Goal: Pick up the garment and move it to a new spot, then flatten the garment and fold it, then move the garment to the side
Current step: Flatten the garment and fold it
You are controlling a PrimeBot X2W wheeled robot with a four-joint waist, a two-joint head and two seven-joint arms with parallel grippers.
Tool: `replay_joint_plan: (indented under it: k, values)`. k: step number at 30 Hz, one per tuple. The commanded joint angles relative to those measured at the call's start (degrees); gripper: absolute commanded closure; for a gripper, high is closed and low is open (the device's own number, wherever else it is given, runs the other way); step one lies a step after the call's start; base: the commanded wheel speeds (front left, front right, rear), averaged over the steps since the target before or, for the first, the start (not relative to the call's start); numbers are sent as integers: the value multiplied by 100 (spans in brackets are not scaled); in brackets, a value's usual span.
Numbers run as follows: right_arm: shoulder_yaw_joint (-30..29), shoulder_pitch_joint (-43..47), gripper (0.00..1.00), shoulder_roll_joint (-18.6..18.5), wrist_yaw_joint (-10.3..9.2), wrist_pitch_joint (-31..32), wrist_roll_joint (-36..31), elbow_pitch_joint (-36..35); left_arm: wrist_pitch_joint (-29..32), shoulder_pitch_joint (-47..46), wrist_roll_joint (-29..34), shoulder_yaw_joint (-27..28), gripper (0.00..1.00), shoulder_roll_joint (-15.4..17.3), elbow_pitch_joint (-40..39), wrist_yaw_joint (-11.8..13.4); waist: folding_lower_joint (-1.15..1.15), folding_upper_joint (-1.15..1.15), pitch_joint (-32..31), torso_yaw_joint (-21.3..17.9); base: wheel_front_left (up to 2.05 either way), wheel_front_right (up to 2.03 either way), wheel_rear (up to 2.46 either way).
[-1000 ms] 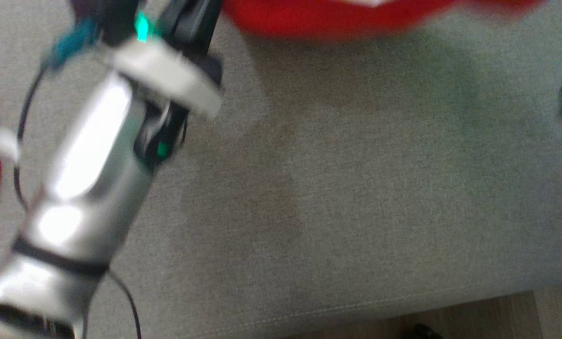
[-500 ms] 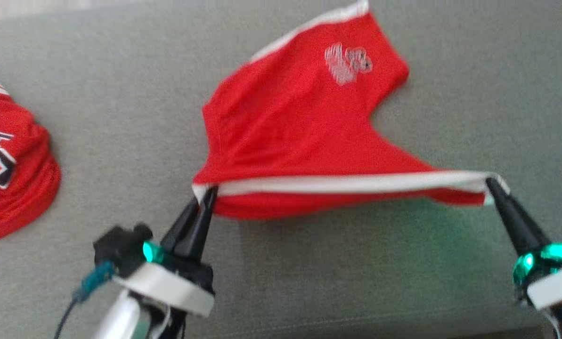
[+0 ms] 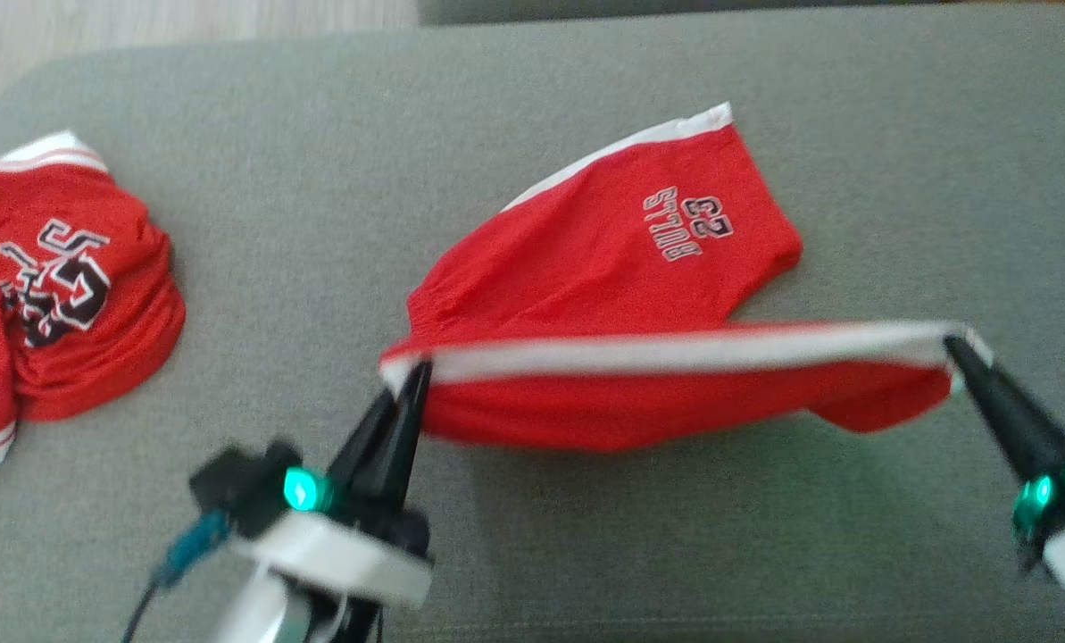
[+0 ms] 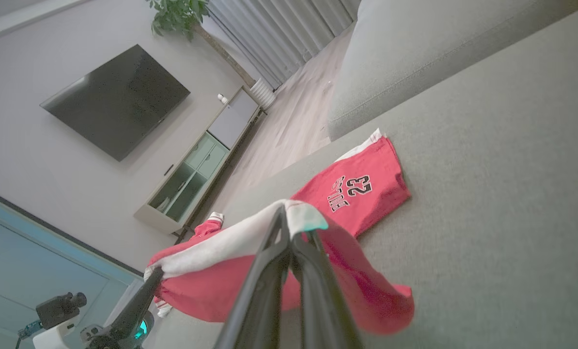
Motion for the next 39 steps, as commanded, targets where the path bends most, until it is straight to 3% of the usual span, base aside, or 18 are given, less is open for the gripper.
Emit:
replay_joint_plan:
  k: [1,6,16,28,29,30,31,32,33,39]
  values:
    - [-110,-473,100,-354,-4,153,-10,-51,-33,-553,-73,168,100,-73,-89,-34,0,0,273,145,0,0,0]
    - [9,-1827,100,-532,-4,1015,-256,377,-34,-1518,-546,137,100,-302,250,-34,0,0,735,280,0,0,0]
    - [921,-4228,100,-104,-4,2591,-440,1611,-34,-2804,-853,-30,100,-453,1921,-34,0,0,1235,550,0,0,0]
    - [1678,-5411,100,-30,-4,2766,-658,2559,-34,-3746,-898,-389,100,-506,2625,-34,0,0,1620,903,0,0,0]
    - [1748,-5470,86,-19,-4,2735,-669,2630,-34,-3773,-932,-413,100,-507,2676,-34,0,0,1629,913,0,0,0]
    - [1813,-5519,63,-9,-4,2698,-673,2696,-34,-3804,-952,-446,84,-509,2710,-34,0,0,1637,922,0,0,0]
    - [1877,-5558,21,0,-4,2672,-664,2762,-34,-3834,-966,-469,62,-510,2733,-34,0,0,1646,927,0,0,0]
    - [1933,-5600,0,9,-4,2622,-673,2825,-34,-3853,-982,-474,29,-511,2766,-34,0,0,1651,925,0,0,0]
    - [1987,-5639,0,26,-4,2561,-676,2871,-34,-3872,-983,-481,0,-512,2803,-34,0,0,1653,920,0,0,0]
    - [2274,-5710,0,4,-4,2150,-590,3022,-34,-3860,-724,-282,0,-515,2877,-34,0,0,1541,847,0,0,0]
